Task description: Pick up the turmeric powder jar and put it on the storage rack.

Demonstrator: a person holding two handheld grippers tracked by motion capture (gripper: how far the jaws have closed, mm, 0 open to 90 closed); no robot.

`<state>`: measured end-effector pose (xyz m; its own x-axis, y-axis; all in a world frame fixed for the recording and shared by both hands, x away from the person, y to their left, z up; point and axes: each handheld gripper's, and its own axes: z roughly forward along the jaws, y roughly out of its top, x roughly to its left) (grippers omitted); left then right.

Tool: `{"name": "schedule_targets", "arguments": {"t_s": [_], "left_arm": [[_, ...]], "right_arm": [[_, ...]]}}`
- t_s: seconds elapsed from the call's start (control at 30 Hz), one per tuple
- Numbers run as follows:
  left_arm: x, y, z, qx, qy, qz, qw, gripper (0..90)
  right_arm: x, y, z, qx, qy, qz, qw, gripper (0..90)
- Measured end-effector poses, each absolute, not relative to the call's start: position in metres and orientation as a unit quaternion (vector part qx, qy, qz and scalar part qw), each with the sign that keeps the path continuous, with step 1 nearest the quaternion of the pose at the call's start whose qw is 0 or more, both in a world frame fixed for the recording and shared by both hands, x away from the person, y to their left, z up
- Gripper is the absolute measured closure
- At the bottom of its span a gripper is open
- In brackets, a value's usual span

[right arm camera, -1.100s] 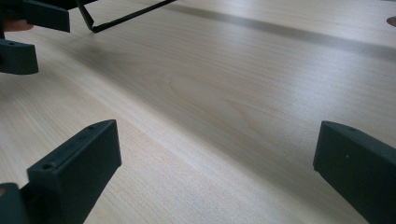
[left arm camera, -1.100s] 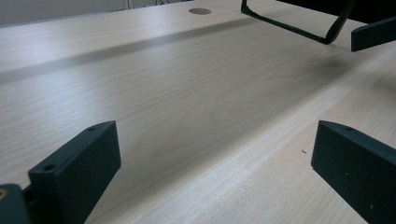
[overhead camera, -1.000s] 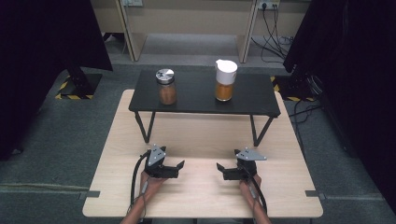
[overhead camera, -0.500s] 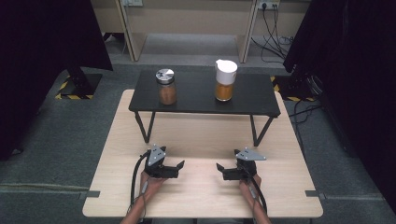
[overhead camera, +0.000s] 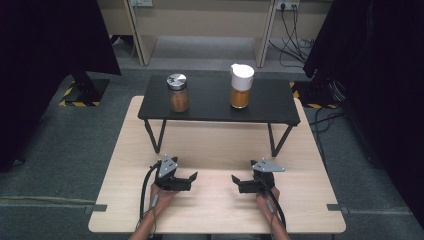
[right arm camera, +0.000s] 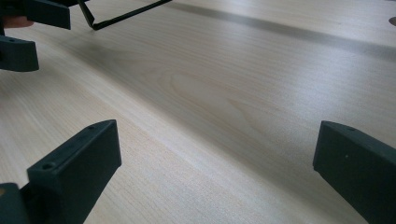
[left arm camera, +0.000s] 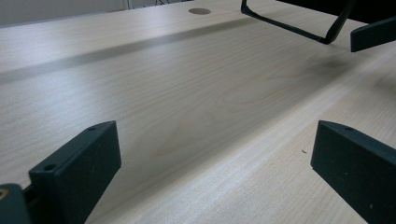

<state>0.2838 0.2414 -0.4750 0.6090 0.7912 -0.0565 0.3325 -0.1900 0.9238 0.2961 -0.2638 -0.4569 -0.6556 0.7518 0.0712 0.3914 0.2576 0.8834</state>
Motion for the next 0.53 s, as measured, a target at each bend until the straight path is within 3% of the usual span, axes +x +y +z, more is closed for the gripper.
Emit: {"name": "schedule_targets", "arguments": {"t_s": [0.53], "left_arm": [[0.2840, 0.2417, -0.4750, 0.737, 0.381, 0.224, 0.510, 0.9]], "right_arm": [[0.2969, -0.2640, -0.4564, 0.371, 0.772, 0.483, 0.184, 1.0]]}}
